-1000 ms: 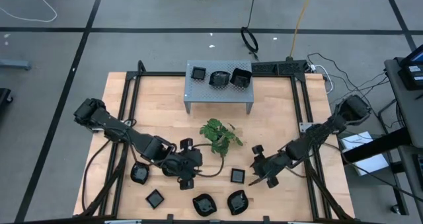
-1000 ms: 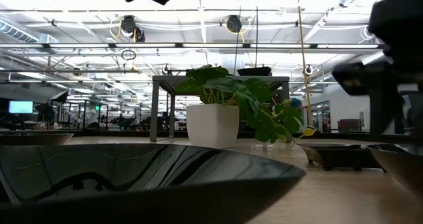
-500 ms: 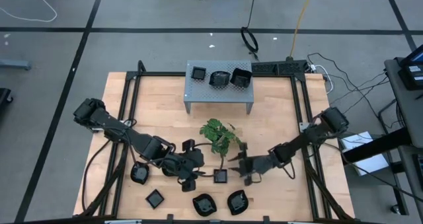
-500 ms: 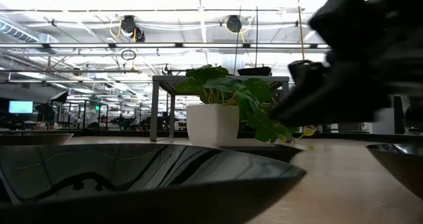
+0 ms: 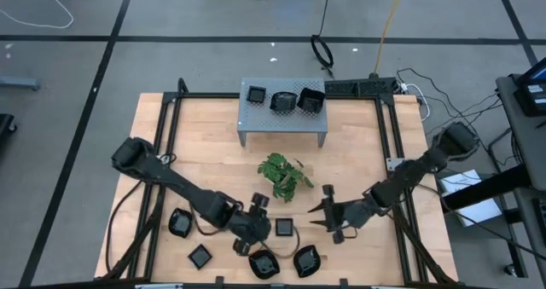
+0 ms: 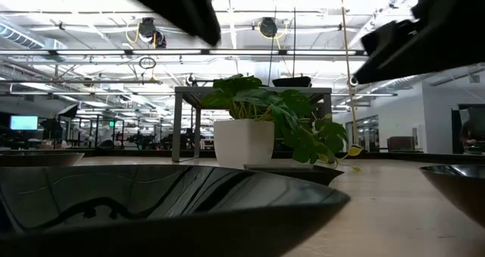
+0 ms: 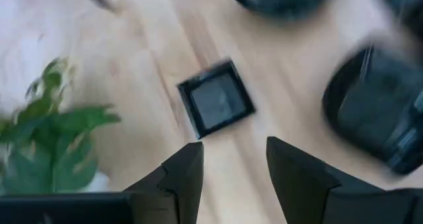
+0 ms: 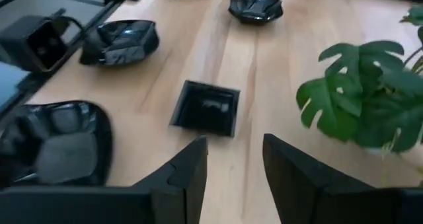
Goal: Pick & Place Mini shaped plates
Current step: Stack the square black bowl on top of the other square black bowls on the shelf
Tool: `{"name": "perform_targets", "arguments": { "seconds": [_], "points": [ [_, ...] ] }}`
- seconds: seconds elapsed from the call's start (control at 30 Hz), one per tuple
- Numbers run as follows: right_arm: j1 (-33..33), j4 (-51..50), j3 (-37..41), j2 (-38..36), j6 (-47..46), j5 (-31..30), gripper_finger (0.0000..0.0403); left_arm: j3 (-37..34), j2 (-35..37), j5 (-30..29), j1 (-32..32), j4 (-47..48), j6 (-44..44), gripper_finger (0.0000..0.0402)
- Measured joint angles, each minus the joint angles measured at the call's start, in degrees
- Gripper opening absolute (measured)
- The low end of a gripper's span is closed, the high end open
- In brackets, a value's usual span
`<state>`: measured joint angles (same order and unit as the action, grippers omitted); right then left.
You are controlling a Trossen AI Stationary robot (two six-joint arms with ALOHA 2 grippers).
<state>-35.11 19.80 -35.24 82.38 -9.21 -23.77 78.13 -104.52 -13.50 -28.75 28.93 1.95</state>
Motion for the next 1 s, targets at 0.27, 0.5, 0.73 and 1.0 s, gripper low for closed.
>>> {"name": "perform_targets", "arguments": {
  "seconds": [0.27,0.5,0.73,1.0],
  "points": [
    [-2.8,-10.3,0.0,-5.5,-4.9,-0.1,0.0134,0.0,-7.7,-3.2,0.9,-4.4,27.2,0.017],
    [-2.8,-11.9,0.0,-5.5,-5.0,-0.2,0.0134,0.0,-13.8,-9.7,1.4,-10.8,42.5,0.017],
    [-2.8,-12.6,0.0,-5.5,-5.1,-0.2,0.0134,0.0,-14.5,-11.5,1.2,-12.3,51.9,0.017],
    [-2.8,-12.8,0.0,-5.5,-4.5,-0.2,0.0134,0.0,-14.5,-6.7,0.8,-13.8,58.7,0.017]
  ]
}}
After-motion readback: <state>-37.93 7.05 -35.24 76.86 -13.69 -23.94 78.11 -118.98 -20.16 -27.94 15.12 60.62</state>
